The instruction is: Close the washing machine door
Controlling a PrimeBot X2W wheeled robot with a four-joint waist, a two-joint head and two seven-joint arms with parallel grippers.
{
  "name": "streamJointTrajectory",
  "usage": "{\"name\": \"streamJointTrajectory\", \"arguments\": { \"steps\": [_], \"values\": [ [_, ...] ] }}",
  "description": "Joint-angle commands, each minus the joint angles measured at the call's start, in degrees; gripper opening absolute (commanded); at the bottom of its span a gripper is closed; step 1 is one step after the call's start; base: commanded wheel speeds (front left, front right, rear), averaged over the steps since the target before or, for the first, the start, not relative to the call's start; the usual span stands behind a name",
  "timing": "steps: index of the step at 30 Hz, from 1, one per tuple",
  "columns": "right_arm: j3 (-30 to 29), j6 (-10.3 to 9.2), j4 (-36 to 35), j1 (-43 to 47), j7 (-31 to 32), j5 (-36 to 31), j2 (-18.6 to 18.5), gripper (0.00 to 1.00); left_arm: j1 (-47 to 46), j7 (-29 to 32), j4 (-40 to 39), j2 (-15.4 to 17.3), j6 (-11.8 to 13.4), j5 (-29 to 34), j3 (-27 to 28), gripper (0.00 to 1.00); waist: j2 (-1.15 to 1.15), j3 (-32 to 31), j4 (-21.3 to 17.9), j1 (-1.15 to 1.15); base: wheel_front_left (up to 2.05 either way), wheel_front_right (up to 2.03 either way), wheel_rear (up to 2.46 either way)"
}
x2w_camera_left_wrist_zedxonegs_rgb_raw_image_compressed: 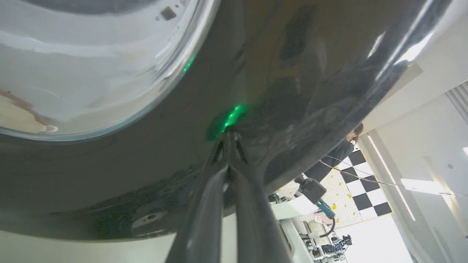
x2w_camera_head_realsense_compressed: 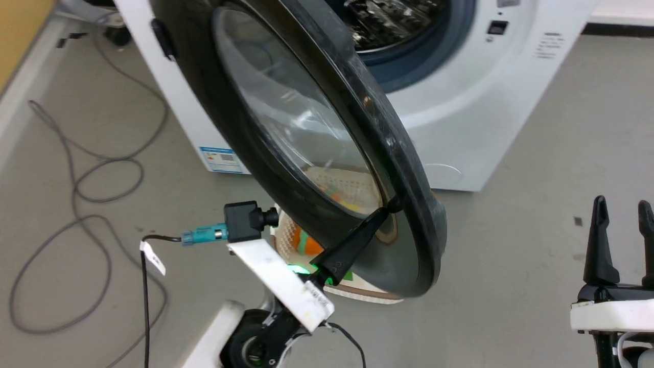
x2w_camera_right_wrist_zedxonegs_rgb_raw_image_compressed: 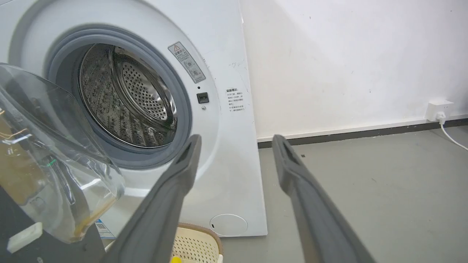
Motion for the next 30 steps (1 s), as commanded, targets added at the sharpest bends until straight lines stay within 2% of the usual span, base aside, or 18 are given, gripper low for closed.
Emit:
{"name": "streamJointTrajectory", "arguments": {
  "steps": [1, 9, 13, 15, 18, 21, 23, 26, 30],
  "values": [
    [0.1, 0.03, 0.0, -0.9, -0.2, 0.2, 0.1, 1.00, -1.3, -1.6, 1.2, -0.2, -0.3, 0.3, -0.8, 0.00, 0.00, 0.5, -1.0, 0.00, 0.00, 0.00, 0.00],
    [0.0, 0.03, 0.1, -1.3, -0.2, 0.4, 0.1, 1.00, -5.6, -11.2, 9.6, -1.3, -0.3, -1.7, -6.0, 0.00, 0.00, 0.9, -2.3, 0.00, 0.00, 0.00, 0.00],
    [0.1, 0.03, 0.3, -1.1, -0.2, 0.5, 0.1, 1.00, -7.1, -13.9, 11.4, -0.3, -0.3, -2.2, -8.6, 0.00, 0.00, 0.6, -2.3, 0.00, 0.00, 0.00, 0.00],
    [0.4, 0.03, 0.4, -0.9, -0.2, 0.5, 0.1, 1.00, -8.0, -17.0, 11.6, 1.4, -0.3, -0.1, -9.7, 0.00, 0.00, 0.1, -2.2, 0.00, 0.00, 0.00, 0.00],
    [0.7, 0.03, 0.4, -0.5, -0.2, 0.7, 0.1, 1.00, -9.4, -24.1, 12.4, 4.5, -0.3, 5.8, -11.5, 0.00, 0.00, -0.9, -2.1, 0.00, 0.00, 0.00, 0.00],
    [0.3, 0.03, 0.2, -0.1, -0.2, 0.9, 0.1, 1.00, -10.2, -27.0, 16.1, 7.0, -0.3, 14.0, -10.0, 0.00, 0.00, -2.1, -1.8, 0.00, 0.00, 0.00, 0.00],
    [-0.2, 0.03, -0.3, 0.1, -0.2, 0.9, 0.1, 1.00, -10.6, -27.2, 17.5, 7.2, 2.3, 23.8, -3.6, 0.00, 0.00, -2.7, -1.4, 0.00, 0.00, 0.00, 0.00],
    [-0.8, 0.03, -1.2, 0.2, -0.2, 0.9, 0.1, 1.00, -8.0, -27.2, 15.0, 4.3, 7.0, 35.7, 6.9, 0.00, 0.00, -3.5, -1.0, 0.00, 0.00, 0.00, 0.00],
    [-0.6, 0.03, -2.6, 0.1, -0.2, -0.2, 0.1, 1.00, -4.1, -27.3, 10.7, 3.3, 11.5, 50.2, 14.4, 0.00, 0.00, -4.5, -0.5, 0.00, 0.00, 0.00, 0.00]
  ]
}}
